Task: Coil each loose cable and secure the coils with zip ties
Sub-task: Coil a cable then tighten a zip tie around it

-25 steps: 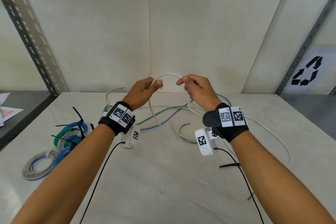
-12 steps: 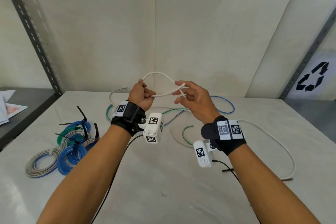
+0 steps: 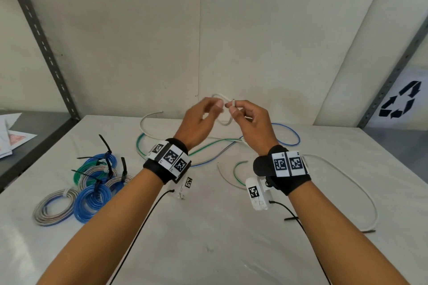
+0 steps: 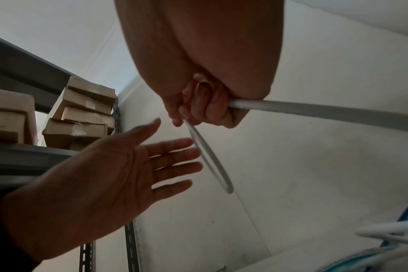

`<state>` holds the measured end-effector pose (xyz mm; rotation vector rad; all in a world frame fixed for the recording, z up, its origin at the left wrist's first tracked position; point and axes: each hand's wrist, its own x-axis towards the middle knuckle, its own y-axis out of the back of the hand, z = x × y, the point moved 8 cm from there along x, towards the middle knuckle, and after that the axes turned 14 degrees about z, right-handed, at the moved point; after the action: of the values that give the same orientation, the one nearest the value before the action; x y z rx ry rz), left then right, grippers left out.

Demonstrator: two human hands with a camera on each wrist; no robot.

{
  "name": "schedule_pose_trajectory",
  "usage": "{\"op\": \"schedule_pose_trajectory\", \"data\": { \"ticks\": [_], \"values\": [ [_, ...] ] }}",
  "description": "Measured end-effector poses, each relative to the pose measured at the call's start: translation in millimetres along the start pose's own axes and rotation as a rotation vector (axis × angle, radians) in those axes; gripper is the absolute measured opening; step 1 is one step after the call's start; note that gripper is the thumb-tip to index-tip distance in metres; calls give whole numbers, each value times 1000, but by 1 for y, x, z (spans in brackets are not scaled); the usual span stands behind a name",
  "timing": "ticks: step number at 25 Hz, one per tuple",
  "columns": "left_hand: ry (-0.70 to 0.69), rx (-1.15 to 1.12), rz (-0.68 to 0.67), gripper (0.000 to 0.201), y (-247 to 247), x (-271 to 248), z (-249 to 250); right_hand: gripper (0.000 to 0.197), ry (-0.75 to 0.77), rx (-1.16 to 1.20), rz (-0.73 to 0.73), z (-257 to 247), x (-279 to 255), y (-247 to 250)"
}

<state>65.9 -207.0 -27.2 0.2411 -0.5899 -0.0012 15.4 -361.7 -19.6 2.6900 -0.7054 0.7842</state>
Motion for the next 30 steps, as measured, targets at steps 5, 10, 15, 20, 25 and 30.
{"op": "schedule_pose_trajectory", "data": {
  "ticks": [5,10,15,20,25,30],
  "values": [
    [-3,-60,-77,41,-24,-14,1,22,-54,30,-43,2,-3,-10],
    [324,-275,134,33,-9,-7,-43,27,-540,93,60,55,1,7],
    [480,-457,133,33,-15,-11,-74,23,-413,279,48,38,6,-3],
    [696,-710,97,32,-30,-9,-92,29,-107,63,-290,26,-14,-40],
    [861,-1085,6,26,-32,-11,-97,26,-2,-128,-510,46,-35,-62],
    [982,-1262,-136,27,-27,-12,-90,25,-9,-210,-562,61,-35,-59]
  ]
}}
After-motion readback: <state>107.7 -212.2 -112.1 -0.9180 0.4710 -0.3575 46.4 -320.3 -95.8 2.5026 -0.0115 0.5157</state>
